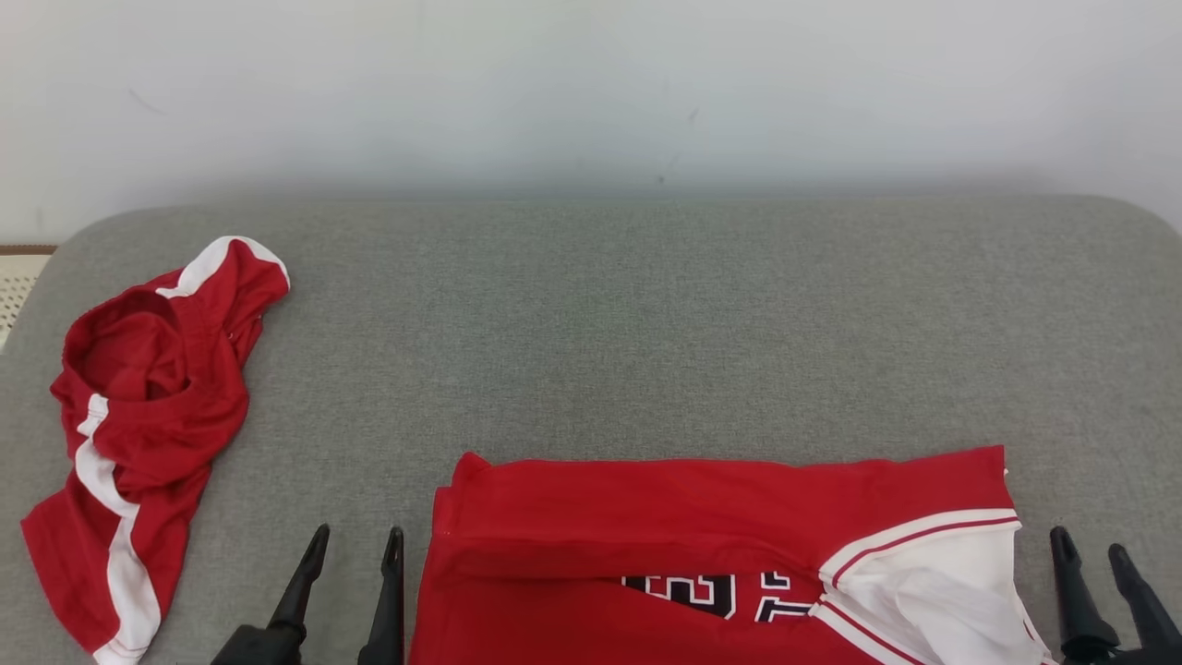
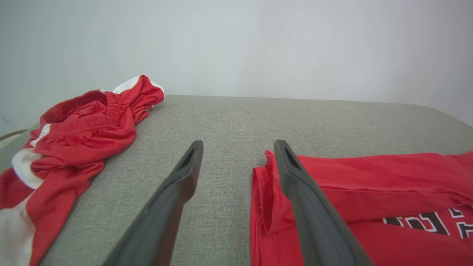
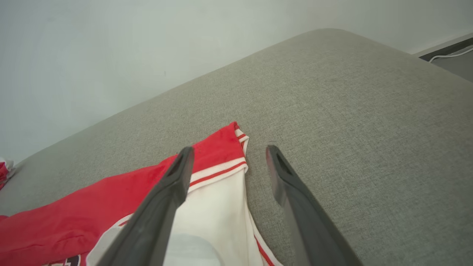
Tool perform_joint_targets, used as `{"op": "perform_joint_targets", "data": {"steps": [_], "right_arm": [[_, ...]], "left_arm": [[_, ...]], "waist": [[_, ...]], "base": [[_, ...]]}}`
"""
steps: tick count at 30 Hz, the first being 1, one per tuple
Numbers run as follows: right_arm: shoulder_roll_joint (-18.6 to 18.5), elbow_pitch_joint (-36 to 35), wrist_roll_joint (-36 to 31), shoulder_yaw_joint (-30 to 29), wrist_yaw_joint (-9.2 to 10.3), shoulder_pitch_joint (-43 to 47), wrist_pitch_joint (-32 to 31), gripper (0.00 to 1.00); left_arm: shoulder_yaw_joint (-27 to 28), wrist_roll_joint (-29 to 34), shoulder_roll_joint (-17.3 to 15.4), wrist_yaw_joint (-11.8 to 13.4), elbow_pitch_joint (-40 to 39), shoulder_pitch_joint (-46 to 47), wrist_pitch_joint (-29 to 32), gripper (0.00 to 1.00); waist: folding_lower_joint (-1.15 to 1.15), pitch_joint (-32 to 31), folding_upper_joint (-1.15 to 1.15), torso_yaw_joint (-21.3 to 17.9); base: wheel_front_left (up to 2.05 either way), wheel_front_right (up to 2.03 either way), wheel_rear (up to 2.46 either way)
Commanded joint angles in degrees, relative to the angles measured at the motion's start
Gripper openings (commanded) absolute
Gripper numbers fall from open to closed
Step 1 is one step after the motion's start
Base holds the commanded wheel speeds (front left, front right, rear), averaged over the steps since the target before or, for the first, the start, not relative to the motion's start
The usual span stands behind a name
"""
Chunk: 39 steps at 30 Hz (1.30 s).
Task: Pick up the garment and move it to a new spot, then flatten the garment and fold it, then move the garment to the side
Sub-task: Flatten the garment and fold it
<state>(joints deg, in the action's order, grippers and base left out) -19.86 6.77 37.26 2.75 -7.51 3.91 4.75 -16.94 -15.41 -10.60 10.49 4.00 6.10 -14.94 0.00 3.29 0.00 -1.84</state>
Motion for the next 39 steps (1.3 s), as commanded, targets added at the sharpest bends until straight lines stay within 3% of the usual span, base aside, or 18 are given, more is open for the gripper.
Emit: {"op": "perform_joint_targets", "data": {"steps": [1,11,26,27,28,29,30,31,32,39], "right_arm": [[0.31,0.61,-0.9,-0.36,0.03,-0.74,-0.55,1.0],[3.23,9.66,-8.69,-2.36,0.03,-5.11,-6.69,1.0],[4.26,21.88,-11.6,0.7,0.03,-9.6,-9.14,1.0],[4.25,22.43,-11.78,0.94,0.03,-9.69,-9.38,0.96],[4.22,22.98,-11.94,1.14,0.03,-9.76,-9.45,0.51],[4.21,23.46,-11.86,1.27,0.03,-9.82,-9.43,0.39],[4.18,23.85,-11.95,1.45,0.03,-9.97,-9.48,0.14],[4.18,23.85,-11.95,1.45,0.03,-9.97,-9.48,0.14],[4.12,24.18,-12.0,1.54,0.03,-10.29,-9.29,0.0],[1.6,26.24,-13.22,0.06,0.05,-12.19,-6.63,0.0]], "left_arm": [[0.38,0.53,-0.14,0.21,-0.15,-1.14,-0.35,1.0],[3.87,2.32,1.91,-0.15,-1.62,-3.32,-0.36,1.0],[6.36,4.13,4.11,-2.41,-0.6,-4.15,-0.36,1.0],[6.51,4.25,4.2,-2.56,-0.5,-4.21,-0.36,1.0],[6.63,4.36,4.31,-2.73,-0.43,-4.2,-0.36,1.0],[6.73,4.45,4.44,-2.77,-0.39,-4.22,-0.36,1.0],[6.83,4.54,4.54,-2.82,-0.31,-4.33,-0.36,1.0],[6.83,4.54,4.54,-2.82,-0.31,-4.33,-0.36,1.0],[7.0,4.61,4.59,-3.03,-0.19,-4.38,-0.37,1.0],[8.06,4.89,5.18,-3.63,0.33,-4.87,-0.37,1.0]], "waist": [[0.0,-0.1,0.0,0.23],[0.0,-0.43,0.0,1.95],[0.0,-0.51,0.0,3.3],[0.0,-0.57,0.0,3.28],[0.0,-0.66,0.0,3.24],[0.0,-0.75,0.0,3.22],[0.0,-0.84,0.0,3.21],[0.0,-0.84,0.0,3.21],[0.0,-0.91,0.0,3.2],[0.0,-1.78,0.0,2.79]], "base": [[0.0,0.0,0.0],[0.0,0.0,0.0],[0.0,0.0,0.0],[0.0,0.0,0.0],[0.0,0.0,0.0],[0.0,0.0,0.0],[0.0,0.0,0.0],[0.0,0.0,0.0],[0.0,0.0,0.0],[0.0,0.0,0.0]]}}
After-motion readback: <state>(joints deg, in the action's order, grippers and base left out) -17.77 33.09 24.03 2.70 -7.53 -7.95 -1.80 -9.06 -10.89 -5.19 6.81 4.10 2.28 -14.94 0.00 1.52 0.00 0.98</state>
